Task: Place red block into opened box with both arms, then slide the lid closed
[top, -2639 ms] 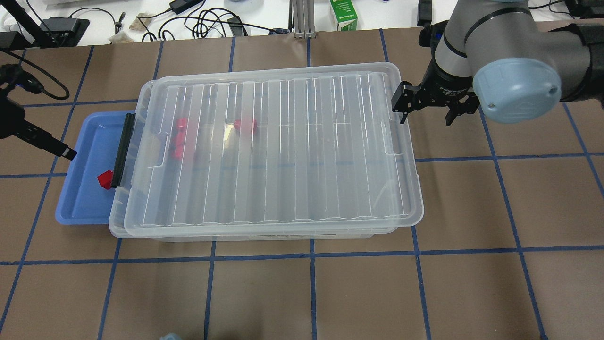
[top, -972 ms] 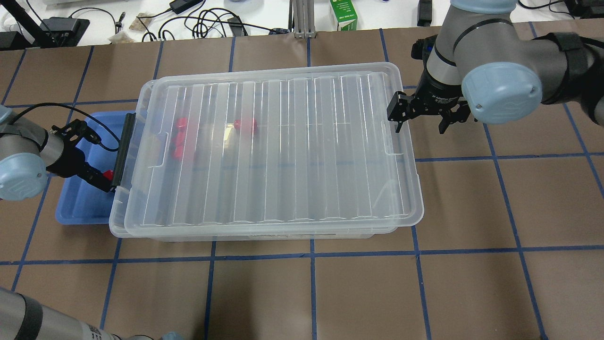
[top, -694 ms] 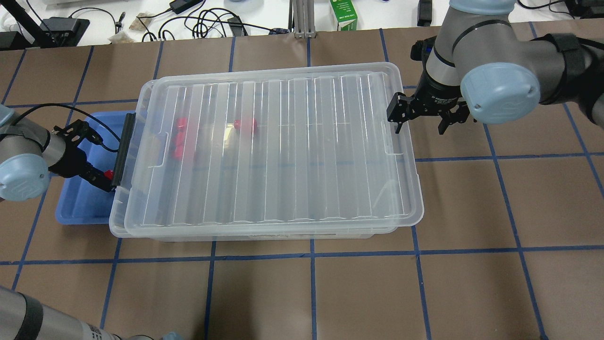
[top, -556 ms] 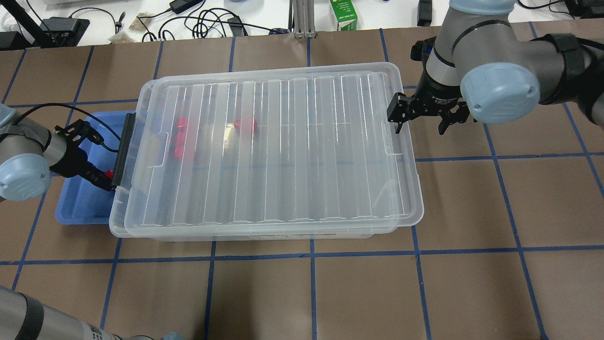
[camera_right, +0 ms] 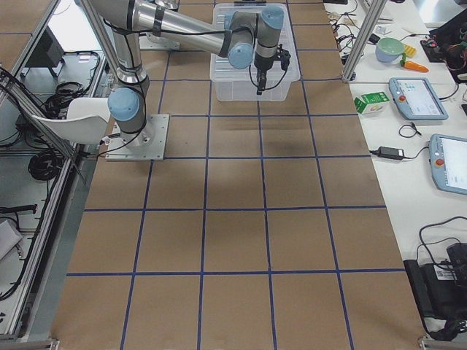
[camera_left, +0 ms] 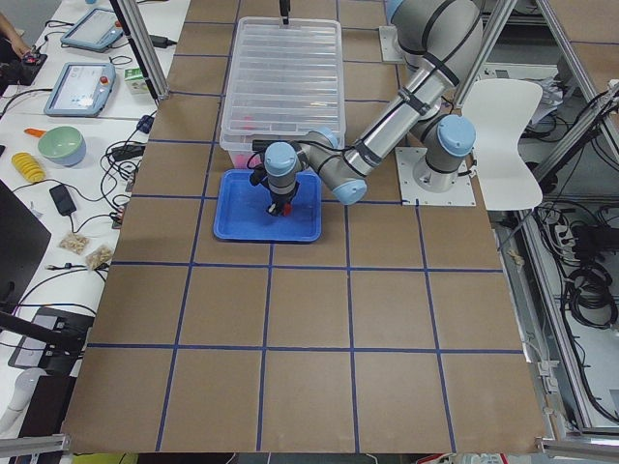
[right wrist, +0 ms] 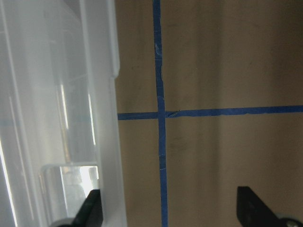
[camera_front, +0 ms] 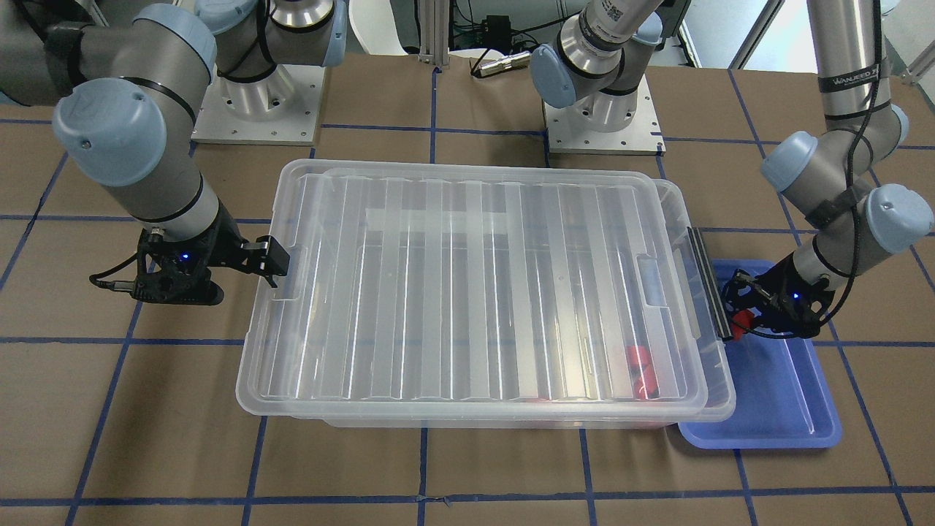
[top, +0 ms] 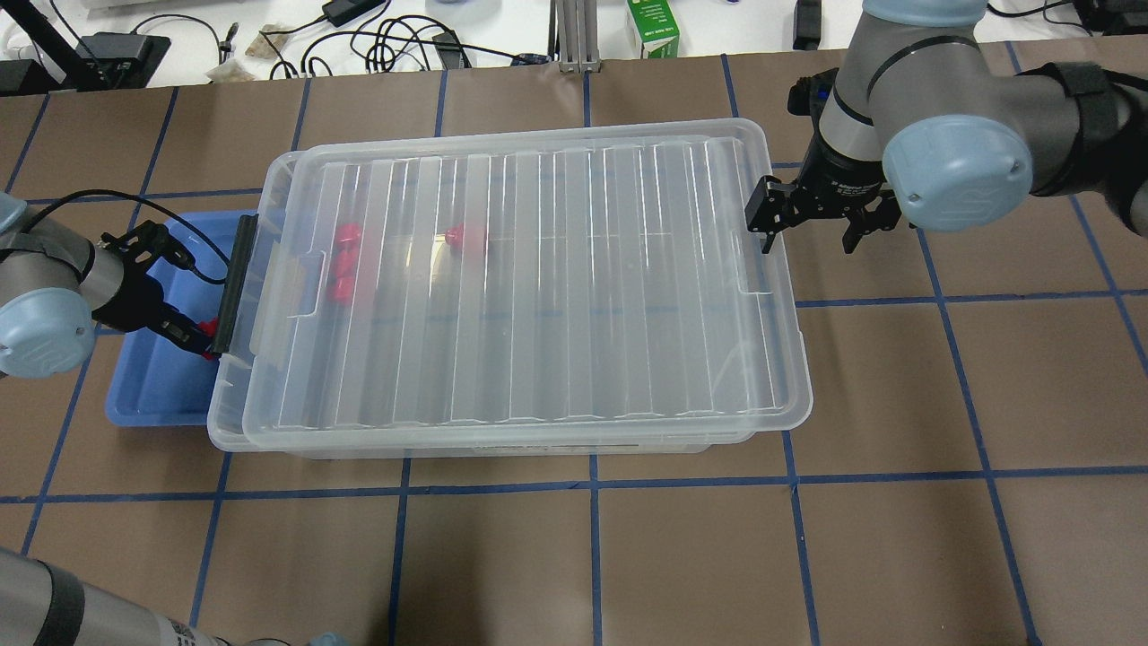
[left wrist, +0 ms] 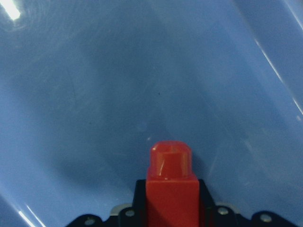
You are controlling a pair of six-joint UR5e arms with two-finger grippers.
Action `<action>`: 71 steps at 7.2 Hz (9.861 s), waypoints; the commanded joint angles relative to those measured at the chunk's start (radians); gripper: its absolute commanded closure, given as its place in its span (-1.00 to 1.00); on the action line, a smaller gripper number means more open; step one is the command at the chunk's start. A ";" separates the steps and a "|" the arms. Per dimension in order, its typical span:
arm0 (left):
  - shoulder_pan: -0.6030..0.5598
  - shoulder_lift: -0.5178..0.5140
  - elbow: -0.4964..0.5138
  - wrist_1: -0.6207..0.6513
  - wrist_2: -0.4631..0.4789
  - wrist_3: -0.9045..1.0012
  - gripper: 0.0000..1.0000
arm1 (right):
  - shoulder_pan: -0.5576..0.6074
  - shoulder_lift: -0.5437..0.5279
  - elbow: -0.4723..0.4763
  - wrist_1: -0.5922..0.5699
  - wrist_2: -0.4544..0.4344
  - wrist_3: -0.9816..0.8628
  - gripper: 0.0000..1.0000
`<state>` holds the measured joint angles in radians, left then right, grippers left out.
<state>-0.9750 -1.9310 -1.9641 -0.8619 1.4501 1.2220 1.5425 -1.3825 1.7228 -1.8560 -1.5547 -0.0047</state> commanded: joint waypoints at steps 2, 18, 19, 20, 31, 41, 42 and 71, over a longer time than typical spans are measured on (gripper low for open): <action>0.013 0.020 0.020 0.040 0.006 -0.001 1.00 | -0.031 0.000 -0.006 0.004 -0.002 -0.043 -1.00; -0.432 0.307 0.036 -0.258 0.058 -0.815 1.00 | -0.245 0.002 -0.006 0.008 -0.054 -0.386 -1.00; -0.433 0.302 0.016 -0.247 0.056 -0.822 1.00 | -0.264 0.002 -0.005 0.008 -0.053 -0.409 -1.00; -0.438 0.294 0.013 -0.247 0.053 -0.834 1.00 | -0.277 0.000 -0.003 0.008 -0.051 -0.410 -1.00; -0.465 0.221 -0.061 -0.117 0.055 -0.871 0.29 | -0.272 -0.059 -0.054 0.056 -0.039 -0.413 -1.00; -0.482 0.283 0.167 -0.347 0.058 -0.927 -1.00 | -0.047 -0.133 -0.230 0.333 -0.047 -0.126 -1.00; -0.484 0.297 0.260 -0.496 0.059 -0.927 -1.00 | -0.047 -0.130 -0.229 0.327 -0.038 -0.126 -1.00; -0.576 0.325 0.499 -0.763 0.145 -1.118 -1.00 | -0.360 0.051 -0.083 0.175 0.021 -0.446 -1.00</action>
<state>-1.5507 -1.6061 -1.4636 -1.6245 1.5959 0.1044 1.1795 -1.3303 1.6319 -1.6775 -1.5380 -0.4582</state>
